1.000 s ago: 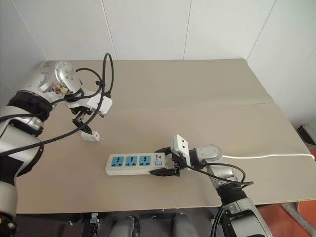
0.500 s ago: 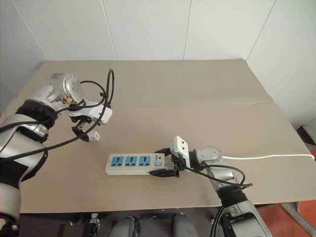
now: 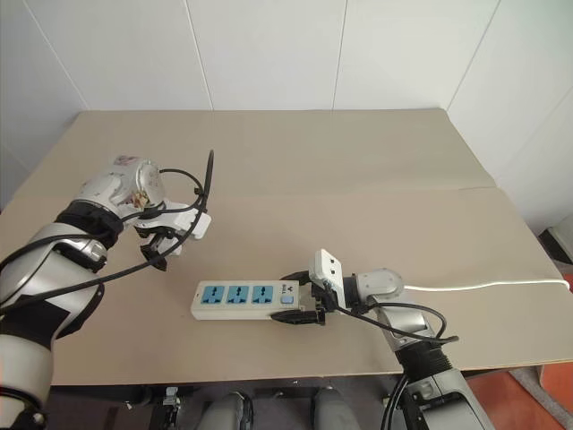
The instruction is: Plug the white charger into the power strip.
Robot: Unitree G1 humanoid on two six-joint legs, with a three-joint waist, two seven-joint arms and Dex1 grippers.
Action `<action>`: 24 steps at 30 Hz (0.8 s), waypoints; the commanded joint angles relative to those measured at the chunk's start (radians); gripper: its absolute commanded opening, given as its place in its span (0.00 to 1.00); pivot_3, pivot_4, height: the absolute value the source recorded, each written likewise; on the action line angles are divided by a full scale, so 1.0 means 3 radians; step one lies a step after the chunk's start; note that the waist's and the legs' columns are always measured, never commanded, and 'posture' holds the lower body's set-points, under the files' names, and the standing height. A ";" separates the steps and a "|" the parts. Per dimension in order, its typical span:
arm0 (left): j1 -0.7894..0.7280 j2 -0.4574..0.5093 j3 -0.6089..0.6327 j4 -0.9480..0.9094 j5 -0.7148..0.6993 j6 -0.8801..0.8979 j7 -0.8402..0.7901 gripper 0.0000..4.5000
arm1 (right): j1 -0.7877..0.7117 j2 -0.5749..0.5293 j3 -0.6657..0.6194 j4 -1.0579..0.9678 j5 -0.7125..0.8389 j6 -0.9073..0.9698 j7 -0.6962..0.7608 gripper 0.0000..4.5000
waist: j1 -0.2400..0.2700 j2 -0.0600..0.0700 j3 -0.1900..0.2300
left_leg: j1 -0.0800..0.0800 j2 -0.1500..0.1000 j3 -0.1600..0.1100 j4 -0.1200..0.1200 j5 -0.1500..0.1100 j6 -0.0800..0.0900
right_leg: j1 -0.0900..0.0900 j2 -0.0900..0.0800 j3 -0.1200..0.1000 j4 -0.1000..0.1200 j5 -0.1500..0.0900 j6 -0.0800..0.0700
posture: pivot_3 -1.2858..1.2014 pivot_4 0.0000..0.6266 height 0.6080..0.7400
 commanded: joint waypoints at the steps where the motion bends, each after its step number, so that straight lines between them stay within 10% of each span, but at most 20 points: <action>1: -0.0020 -0.0029 0.0070 0.0113 0.0117 0.0019 0.0102 1.00 | 0.0024 -0.0014 0.0023 -0.0156 0.0055 0.0043 -0.0008 0.76 | 0.0002 0.0000 0.0000 | 0.0000 0.0000 0.0000 0.0002 0.0000 0.0000 | 0.0000 0.0000 0.0000 0.0000 0.0000 0.0000 | 0.52 0.24 1.00; 15: -0.0078 -0.0269 0.0192 0.0456 0.0331 -0.0022 0.0483 1.00 | 0.0091 -0.0070 0.0025 -0.0264 0.0073 0.0118 -0.0054 0.76 | 0.0003 0.0000 0.0000 | 0.0035 -0.0004 -0.0004 0.0035 0.0000 0.0001 | 0.0038 0.0000 0.0000 0.0025 -0.0001 0.0002 | 0.52 0.24 1.00; 24: -0.0151 -0.0303 0.0274 0.0566 0.0377 -0.0120 0.0460 0.48 | 0.0090 -0.0062 0.0027 -0.0271 0.0079 0.0137 -0.0082 0.76 | 0.0003 0.0000 0.0000 | 0.0036 -0.0004 -0.0007 0.0035 0.0000 0.0001 | 0.0044 0.0000 -0.0001 0.0021 -0.0001 0.0003 | 0.52 0.24 1.00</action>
